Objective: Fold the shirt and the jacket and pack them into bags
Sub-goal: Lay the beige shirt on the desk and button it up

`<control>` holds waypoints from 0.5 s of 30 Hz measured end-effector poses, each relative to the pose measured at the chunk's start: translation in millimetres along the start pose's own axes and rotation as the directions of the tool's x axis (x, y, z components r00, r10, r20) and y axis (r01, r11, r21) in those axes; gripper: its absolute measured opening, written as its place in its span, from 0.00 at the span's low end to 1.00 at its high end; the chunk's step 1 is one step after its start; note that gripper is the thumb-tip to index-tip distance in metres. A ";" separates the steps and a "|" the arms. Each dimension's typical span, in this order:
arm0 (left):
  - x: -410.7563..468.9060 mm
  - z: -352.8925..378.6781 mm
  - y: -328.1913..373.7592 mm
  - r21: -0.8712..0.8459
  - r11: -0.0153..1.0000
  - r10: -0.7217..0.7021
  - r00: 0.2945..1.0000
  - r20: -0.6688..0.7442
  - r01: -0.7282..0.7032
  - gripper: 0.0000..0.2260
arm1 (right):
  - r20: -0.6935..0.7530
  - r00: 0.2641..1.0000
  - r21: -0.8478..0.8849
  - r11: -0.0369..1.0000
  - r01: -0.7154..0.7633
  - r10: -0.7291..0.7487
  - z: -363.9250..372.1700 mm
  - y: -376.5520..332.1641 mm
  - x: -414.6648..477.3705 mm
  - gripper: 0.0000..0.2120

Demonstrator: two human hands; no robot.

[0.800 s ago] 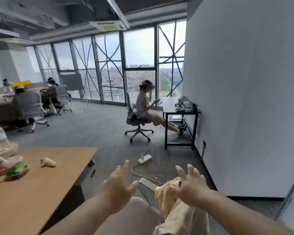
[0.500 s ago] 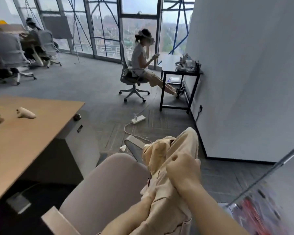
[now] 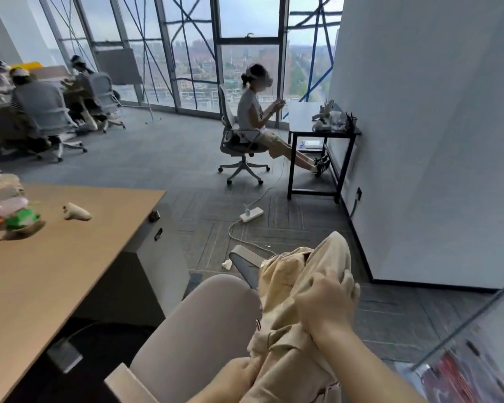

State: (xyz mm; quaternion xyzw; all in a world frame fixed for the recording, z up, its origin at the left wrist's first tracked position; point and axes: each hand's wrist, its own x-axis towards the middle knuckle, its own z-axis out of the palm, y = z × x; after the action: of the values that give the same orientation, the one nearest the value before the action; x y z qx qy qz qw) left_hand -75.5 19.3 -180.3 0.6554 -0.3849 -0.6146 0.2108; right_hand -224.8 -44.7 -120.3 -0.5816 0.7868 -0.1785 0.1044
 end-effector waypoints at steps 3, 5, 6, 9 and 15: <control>-33.9 -13.2 37.5 -0.259 0.947 0.202 0.979 0.020 -0.190 0.17 | -0.131 0.953 0.022 0.960 0.278 -0.273 -7.9 -9.9 -15.6 0.21; -67.5 -26.3 71.8 -0.374 0.885 0.310 0.950 0.025 -0.279 0.14 | -0.109 0.932 0.391 0.847 0.360 -0.346 -22.5 -24.2 -44.1 0.13; -89.0 -33.5 92.6 -0.433 0.843 0.376 0.925 0.053 -0.318 0.14 | -0.025 0.946 0.601 0.752 0.271 -0.322 -36.7 -35.1 -59.4 0.14; -159.9 -42.8 157.6 -0.335 0.783 0.593 0.792 0.147 -0.524 0.12 | 0.160 0.947 0.863 0.506 0.002 -0.277 -88.9 -57.1 -70.5 0.27; -298.0 -62.3 274.4 -0.243 0.539 0.842 0.525 0.126 -0.806 0.11 | -0.102 0.950 0.932 0.307 0.195 -0.295 -292.3 -127.9 -84.5 0.12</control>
State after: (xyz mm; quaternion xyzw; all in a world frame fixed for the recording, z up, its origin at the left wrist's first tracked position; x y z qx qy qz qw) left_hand -67.0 65.9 226.9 0.3012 -0.6217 -0.5396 0.4812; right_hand -195.8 49.2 194.7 -0.5373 0.4405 -0.5819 0.4227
